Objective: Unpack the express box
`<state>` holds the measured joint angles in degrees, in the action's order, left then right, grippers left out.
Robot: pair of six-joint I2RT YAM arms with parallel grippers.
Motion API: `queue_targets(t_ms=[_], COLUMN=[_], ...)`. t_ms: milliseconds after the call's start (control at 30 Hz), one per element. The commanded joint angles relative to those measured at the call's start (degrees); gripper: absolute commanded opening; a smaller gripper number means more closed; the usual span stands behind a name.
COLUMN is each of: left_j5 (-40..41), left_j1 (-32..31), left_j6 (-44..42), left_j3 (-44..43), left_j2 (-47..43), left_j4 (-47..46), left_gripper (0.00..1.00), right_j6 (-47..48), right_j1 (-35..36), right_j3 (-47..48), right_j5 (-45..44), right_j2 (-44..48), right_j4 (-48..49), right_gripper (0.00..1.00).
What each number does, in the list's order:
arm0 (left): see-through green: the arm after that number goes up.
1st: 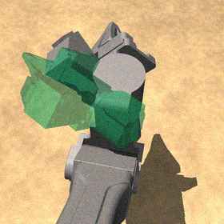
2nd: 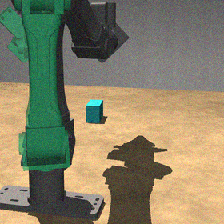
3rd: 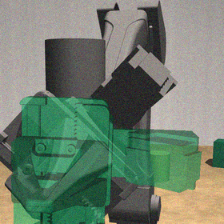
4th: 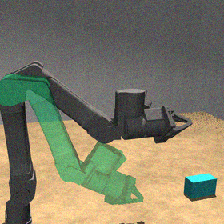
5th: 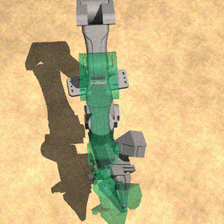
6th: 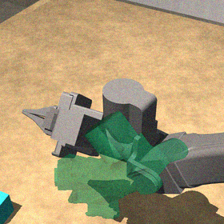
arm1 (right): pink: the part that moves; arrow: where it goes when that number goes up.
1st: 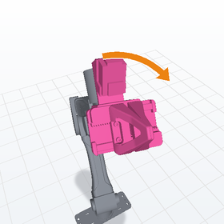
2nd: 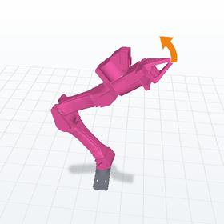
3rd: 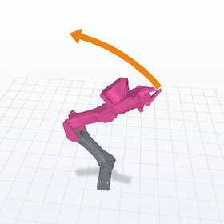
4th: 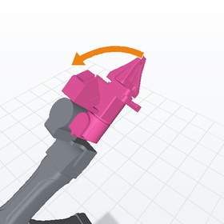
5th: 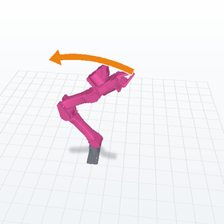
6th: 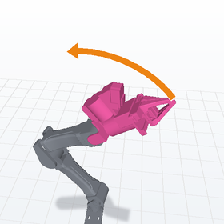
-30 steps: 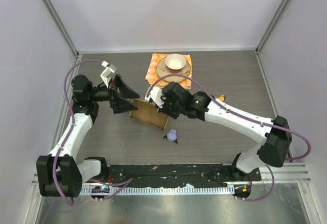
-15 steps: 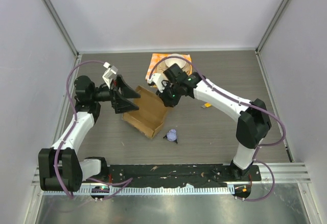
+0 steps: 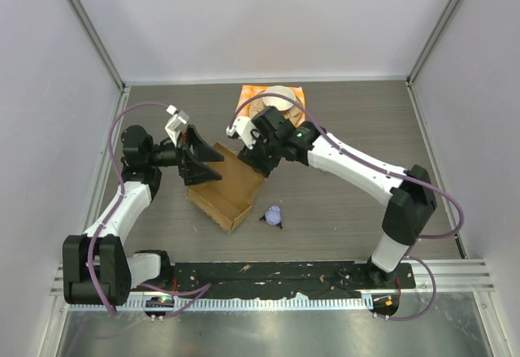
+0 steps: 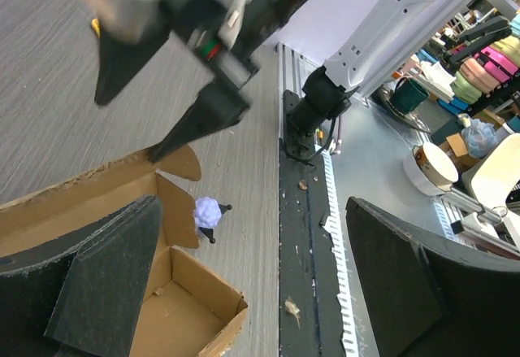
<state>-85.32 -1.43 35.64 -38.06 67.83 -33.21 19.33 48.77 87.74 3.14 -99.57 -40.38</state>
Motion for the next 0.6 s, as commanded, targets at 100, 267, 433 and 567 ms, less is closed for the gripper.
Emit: queue_targets(t_ms=[100,267,433,567], left_j5=[-3.5,-0.2,5.5,16.6], left_j1=[0.2,1.3,4.7,4.8], left_j6=[-0.9,-3.0,-17.0,-35.4], left_j3=[-2.7,-8.6,-14.2,-23.8], left_j2=[-2.4,-2.5,-5.2,-3.2], left_j4=[0.5,10.6,40.5,67.4], left_gripper=[1.0,1.0,1.0,1.0], right_j6=[-7.1,-15.1,-29.7,-31.8], right_j1=[-1.0,-1.8,-1.8,-1.8], right_j3=[0.2,-3.4,-11.1,-17.5], right_j5=[-6.2,-9.7,-18.3,-16.6], right_j2=[13.3,19.5,27.4,32.9], right_j4=[6.8,6.6,5.4,6.1], right_gripper=[0.72,0.91,0.93,0.94])
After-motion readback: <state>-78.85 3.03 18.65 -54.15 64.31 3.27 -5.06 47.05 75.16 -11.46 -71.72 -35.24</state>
